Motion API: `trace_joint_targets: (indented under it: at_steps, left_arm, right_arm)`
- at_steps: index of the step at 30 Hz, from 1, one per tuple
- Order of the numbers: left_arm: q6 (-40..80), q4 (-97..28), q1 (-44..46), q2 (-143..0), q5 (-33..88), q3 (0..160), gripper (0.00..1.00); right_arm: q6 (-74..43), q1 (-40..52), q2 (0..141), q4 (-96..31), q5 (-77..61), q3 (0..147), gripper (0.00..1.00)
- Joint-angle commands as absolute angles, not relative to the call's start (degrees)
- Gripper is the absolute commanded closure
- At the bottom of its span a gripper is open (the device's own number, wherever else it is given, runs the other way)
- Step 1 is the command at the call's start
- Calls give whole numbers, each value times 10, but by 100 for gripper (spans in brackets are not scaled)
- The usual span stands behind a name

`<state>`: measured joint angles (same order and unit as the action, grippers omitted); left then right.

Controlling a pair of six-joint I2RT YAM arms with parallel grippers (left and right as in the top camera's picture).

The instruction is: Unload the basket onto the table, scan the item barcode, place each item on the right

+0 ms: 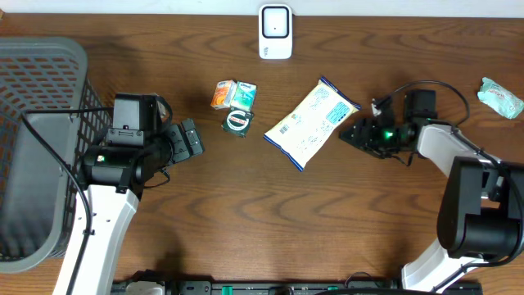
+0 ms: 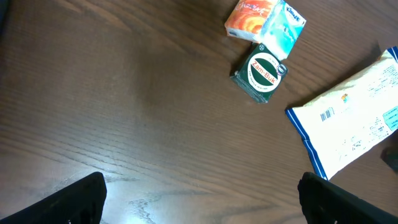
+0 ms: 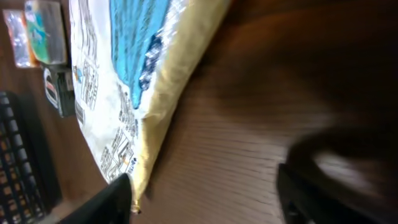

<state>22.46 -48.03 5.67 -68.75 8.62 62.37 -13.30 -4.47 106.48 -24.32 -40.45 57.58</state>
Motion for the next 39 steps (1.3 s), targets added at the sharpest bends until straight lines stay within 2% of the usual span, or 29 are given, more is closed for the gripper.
trace_joint_targets:
  at_steps: [1, 8, 17, 32, 39]
  left_arm:
    - [223, -482, 53, -689, 79, 629, 2]
    - [223, -482, 53, -689, 79, 629, 3]
    - [223, -482, 53, -689, 79, 629, 2]
    - [223, -482, 53, -689, 79, 629, 3]
    - [223, -482, 53, -689, 79, 629, 2]
  right_arm:
    - [-176, -17, 1072, -238, -381, 573, 23]
    - [-258, 22, 1072, -229, -293, 573, 16]
    - [-298, 62, 1073, -190, -283, 573, 14]
    - [-382, 117, 1096, -133, -174, 573, 22]
    - [-388, 117, 1144, -80, -223, 573, 30]
